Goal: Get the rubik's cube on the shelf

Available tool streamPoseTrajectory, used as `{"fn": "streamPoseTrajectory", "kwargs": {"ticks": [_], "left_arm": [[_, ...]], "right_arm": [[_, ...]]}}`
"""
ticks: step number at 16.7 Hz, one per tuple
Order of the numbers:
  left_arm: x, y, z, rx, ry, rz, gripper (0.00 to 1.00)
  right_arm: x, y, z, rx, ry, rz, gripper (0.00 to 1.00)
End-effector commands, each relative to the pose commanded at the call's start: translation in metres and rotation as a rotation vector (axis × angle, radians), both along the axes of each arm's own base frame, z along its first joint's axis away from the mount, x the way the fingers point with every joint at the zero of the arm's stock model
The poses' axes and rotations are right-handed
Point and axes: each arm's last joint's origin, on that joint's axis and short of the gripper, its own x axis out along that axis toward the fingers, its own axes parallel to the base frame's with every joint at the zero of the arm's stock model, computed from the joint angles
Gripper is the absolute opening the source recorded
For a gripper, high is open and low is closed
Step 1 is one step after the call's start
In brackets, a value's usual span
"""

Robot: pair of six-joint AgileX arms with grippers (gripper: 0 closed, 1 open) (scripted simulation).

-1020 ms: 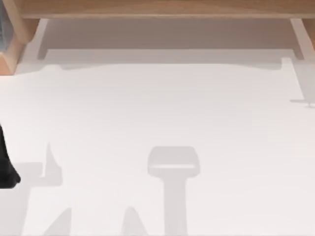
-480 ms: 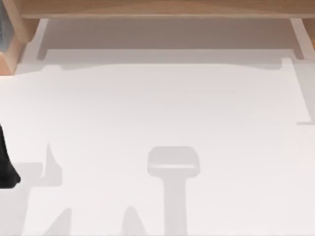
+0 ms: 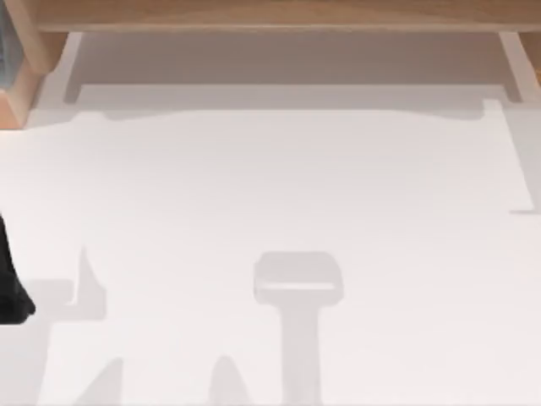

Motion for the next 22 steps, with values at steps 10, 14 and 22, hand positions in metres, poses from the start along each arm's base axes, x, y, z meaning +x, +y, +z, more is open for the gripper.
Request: {"fn": "streamPoseTrajectory", "kwargs": {"ticks": [10,14,22], "left_arm": [[0.000,0.000,0.000,0.000,0.000,0.000,1.00],[0.000,0.000,0.000,0.000,0.000,0.000,1.00],[0.000,0.000,0.000,0.000,0.000,0.000,1.00]], "right_arm": [[0.000,0.000,0.000,0.000,0.000,0.000,1.00],[0.000,0.000,0.000,0.000,0.000,0.000,1.00],[-0.019,0.000,0.000,0.000,-0.001,0.001,1.00]]}}
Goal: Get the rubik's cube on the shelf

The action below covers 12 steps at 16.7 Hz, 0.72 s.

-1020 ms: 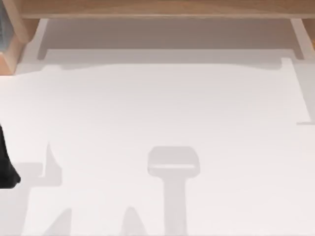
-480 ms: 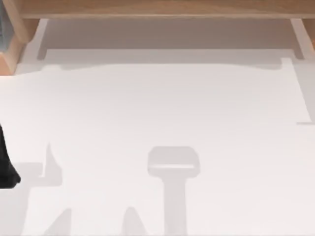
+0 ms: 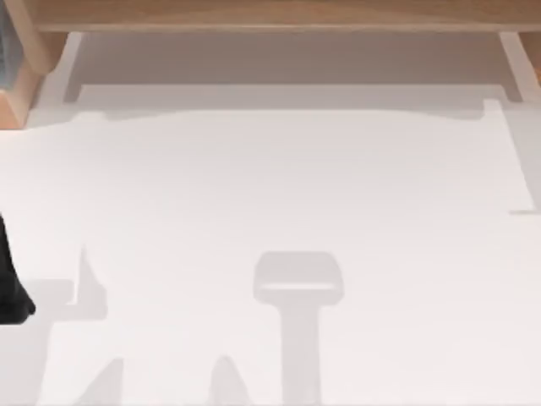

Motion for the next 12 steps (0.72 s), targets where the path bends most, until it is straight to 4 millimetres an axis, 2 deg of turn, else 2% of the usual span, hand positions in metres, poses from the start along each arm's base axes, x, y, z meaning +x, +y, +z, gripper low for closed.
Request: {"fn": "streamPoseTrajectory", "kwargs": {"ticks": [4,6,9,12], "left_arm": [[0.000,0.000,0.000,0.000,0.000,0.000,1.00],[0.000,0.000,0.000,0.000,0.000,0.000,1.00],[0.000,0.000,0.000,0.000,0.000,0.000,1.00],[0.000,0.000,0.000,0.000,0.000,0.000,1.00]], "right_arm": [[0.001,0.000,-0.001,0.002,0.002,0.003,1.00],[0.002,-0.009,0.000,0.002,-0.002,-0.038,1.00],[0.006,-0.044,0.006,0.018,-0.010,-0.185,1.00],[0.015,-0.098,0.018,0.062,-0.023,-0.371,1.00]]}}
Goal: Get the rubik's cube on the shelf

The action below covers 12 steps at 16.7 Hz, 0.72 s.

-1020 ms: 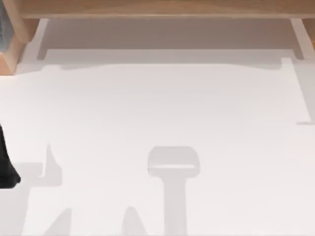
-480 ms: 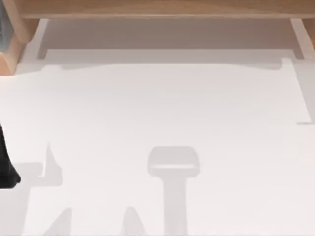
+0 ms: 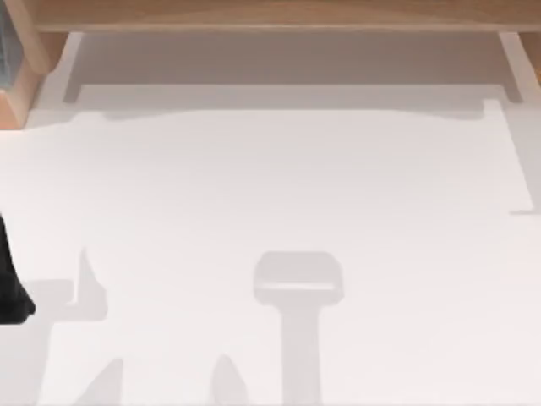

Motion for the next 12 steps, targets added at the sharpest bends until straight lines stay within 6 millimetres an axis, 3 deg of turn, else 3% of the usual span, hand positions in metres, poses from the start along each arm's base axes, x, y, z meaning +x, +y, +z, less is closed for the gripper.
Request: {"fn": "streamPoseTrajectory", "kwargs": {"ticks": [3,7,9,12], "left_arm": [[0.000,0.000,0.000,0.000,0.000,0.000,1.00],[0.000,0.000,0.000,0.000,0.000,0.000,1.00],[0.000,0.000,0.000,0.000,0.000,0.000,1.00],[0.000,0.000,0.000,0.000,0.000,0.000,1.00]], "right_arm": [[0.020,-0.059,0.034,0.032,-0.059,-0.164,1.00],[0.059,-0.118,0.107,0.109,-0.166,-0.303,1.00],[0.083,-0.129,0.142,0.201,-0.184,-0.339,1.00],[0.120,-0.120,0.175,0.420,-0.126,-0.372,1.00]]}}
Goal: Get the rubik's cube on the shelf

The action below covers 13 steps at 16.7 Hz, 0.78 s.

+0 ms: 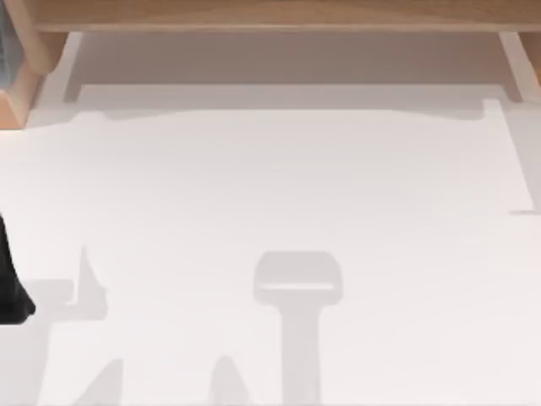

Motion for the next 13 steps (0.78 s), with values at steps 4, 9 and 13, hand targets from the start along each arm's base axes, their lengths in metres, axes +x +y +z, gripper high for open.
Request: {"fn": "streamPoseTrajectory", "kwargs": {"ticks": [4,9,13], "left_arm": [[0.000,0.000,0.000,0.000,0.000,0.000,1.00],[0.000,0.000,0.000,0.000,0.000,0.000,1.00],[0.000,0.000,0.000,0.000,0.000,0.000,1.00]], "right_arm": [[0.043,0.051,0.006,0.407,0.160,0.012,1.00],[0.079,0.141,-0.009,0.836,0.421,-0.006,1.00],[0.094,0.198,-0.035,1.056,0.620,-0.071,1.00]]}}
